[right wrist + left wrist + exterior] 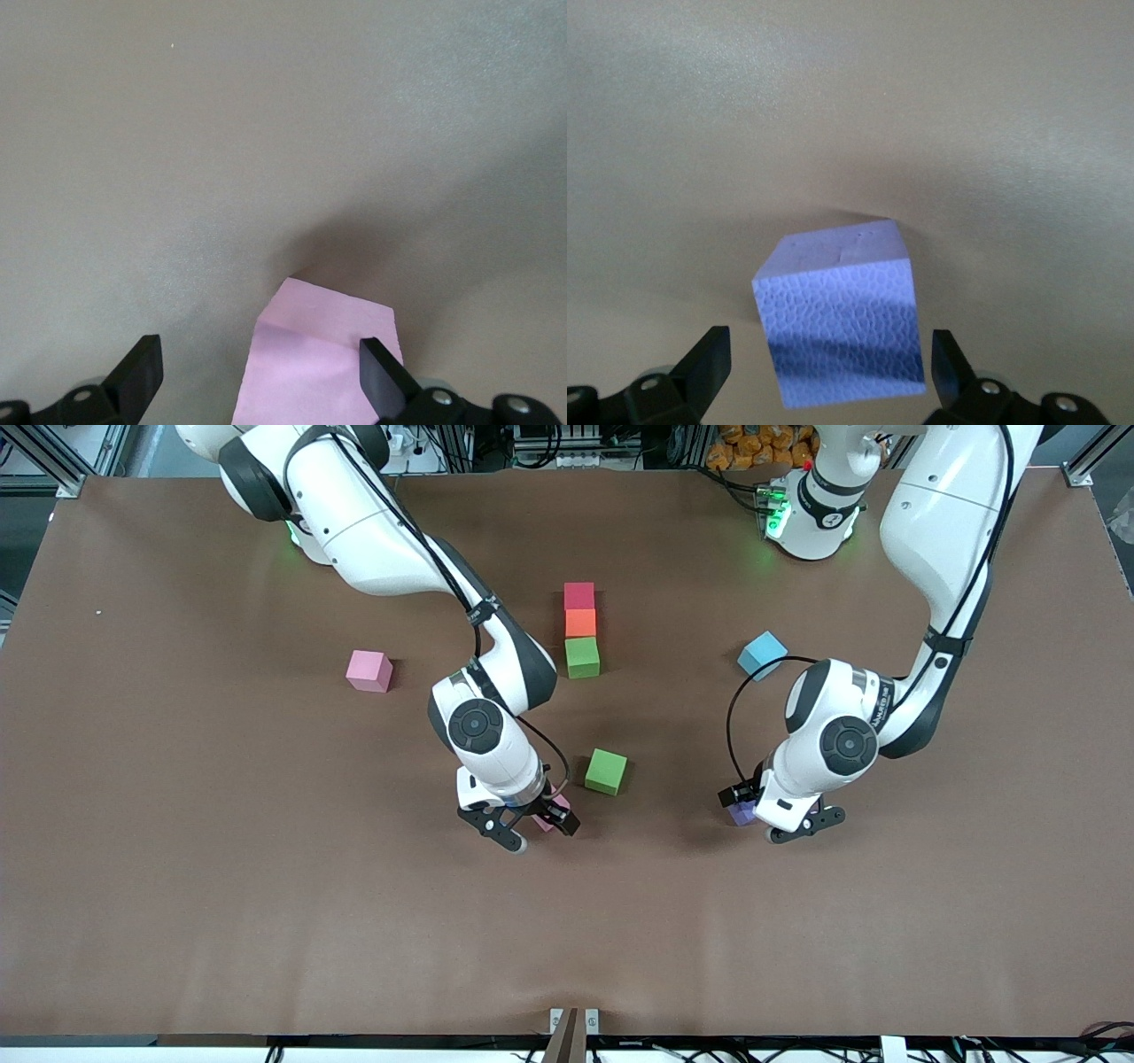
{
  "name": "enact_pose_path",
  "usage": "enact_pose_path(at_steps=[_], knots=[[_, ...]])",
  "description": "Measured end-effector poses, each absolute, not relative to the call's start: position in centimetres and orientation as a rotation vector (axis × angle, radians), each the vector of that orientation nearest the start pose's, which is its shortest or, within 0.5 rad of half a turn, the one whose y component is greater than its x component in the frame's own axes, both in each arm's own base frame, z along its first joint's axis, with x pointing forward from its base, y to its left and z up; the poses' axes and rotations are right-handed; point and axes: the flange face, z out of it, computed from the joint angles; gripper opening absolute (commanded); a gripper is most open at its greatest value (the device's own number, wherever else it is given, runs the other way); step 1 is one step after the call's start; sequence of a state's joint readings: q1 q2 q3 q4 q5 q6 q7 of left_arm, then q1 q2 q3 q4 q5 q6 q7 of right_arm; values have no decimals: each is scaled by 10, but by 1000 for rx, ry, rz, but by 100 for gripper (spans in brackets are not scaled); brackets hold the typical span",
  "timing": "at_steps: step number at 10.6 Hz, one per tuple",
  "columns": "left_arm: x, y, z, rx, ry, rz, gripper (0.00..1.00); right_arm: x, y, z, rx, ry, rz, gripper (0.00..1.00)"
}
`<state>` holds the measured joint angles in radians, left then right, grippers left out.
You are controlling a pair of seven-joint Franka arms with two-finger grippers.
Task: Arrange blocks into number 1
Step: 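Grasp the purple cube with the left gripper while the right gripper grasps pink, then place the purple cube against the green cube with the left gripper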
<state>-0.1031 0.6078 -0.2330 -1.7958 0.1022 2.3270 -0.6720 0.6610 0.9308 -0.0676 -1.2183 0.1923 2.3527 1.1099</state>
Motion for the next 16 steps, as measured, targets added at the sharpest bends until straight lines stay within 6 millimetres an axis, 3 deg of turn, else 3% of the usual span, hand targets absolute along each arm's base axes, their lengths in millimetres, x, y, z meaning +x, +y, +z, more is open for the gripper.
enact_pose_path(at_steps=[1,2,3,6,8,11,14,15,16], knots=[[617,-203,204,-3134,-467,114,89,634,449,230,-2800,873,-76,100],[618,-204,198,-3141,-464,104,32,635,448,231,-2807,876,-68,100],[620,-204,197,-3148,-457,90,0,636,448,234,-2814,878,-59,100],[623,-218,209,-3171,-428,58,0,634,446,234,-2852,875,-30,100],[609,-257,236,-3193,-328,78,0,632,448,234,-2871,862,-37,100],[552,-333,278,-3192,-145,149,0,628,450,230,-2868,907,-24,100],[483,-370,263,-3187,23,237,0,625,450,218,-2873,936,-8,100],[466,-377,256,-3192,61,253,0,623,452,211,-2879,934,-2,87],[455,-381,251,-3197,86,260,0,621,455,205,-2882,929,-1,18]])
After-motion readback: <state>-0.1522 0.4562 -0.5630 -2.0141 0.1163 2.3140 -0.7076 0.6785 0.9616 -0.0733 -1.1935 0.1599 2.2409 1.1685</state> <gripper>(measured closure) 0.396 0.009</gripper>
